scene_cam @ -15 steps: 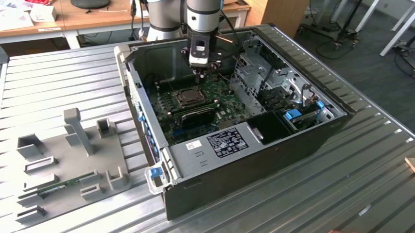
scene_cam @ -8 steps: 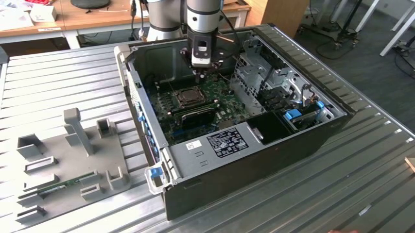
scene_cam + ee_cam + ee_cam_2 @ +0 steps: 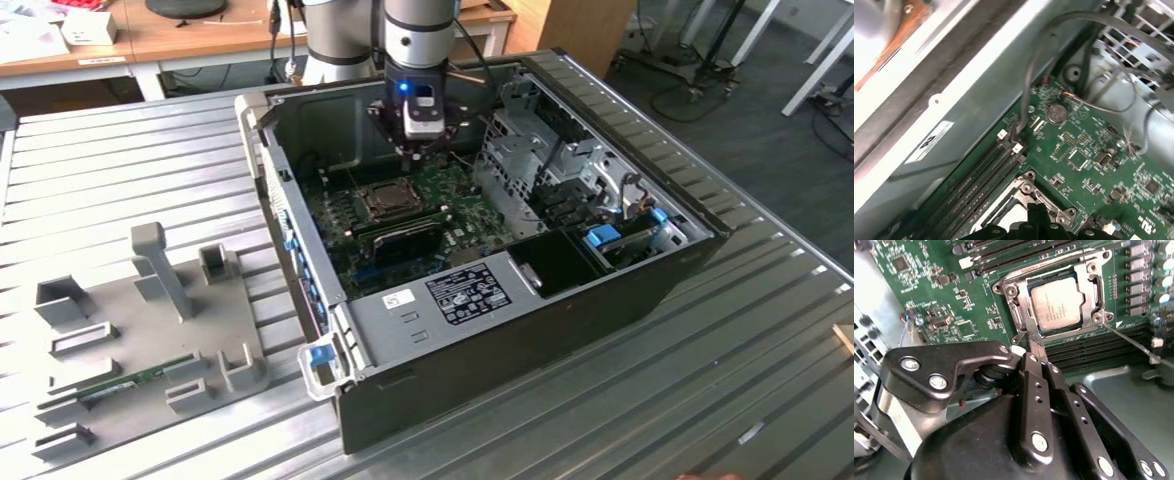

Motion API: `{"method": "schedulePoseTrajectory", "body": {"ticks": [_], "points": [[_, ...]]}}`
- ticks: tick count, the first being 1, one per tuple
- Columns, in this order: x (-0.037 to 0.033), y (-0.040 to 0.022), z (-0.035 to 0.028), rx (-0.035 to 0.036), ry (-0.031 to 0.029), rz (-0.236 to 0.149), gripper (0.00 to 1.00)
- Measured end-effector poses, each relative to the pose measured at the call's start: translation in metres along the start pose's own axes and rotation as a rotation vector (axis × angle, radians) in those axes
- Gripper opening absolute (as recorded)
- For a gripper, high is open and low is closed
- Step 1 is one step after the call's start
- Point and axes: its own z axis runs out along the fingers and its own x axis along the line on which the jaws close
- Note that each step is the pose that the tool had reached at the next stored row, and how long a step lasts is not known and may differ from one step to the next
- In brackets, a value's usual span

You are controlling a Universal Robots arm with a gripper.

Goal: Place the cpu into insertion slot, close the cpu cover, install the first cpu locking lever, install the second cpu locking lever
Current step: 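Close the cpu cover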

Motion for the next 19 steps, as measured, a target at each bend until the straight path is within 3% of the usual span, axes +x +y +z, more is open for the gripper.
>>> {"method": "schedulePoseTrajectory", "body": {"ticks": [3, 9, 19], "points": [[0.0000, 0.0000, 0.0004, -0.0006, 0.0042, -0.054, 0.10], [0.0000, -0.0001, 0.0015, -0.0020, 0.0168, -0.218, 0.10], [0.0000, -0.0002, 0.0025, -0.0037, 0.0307, -0.399, 0.10]]}}
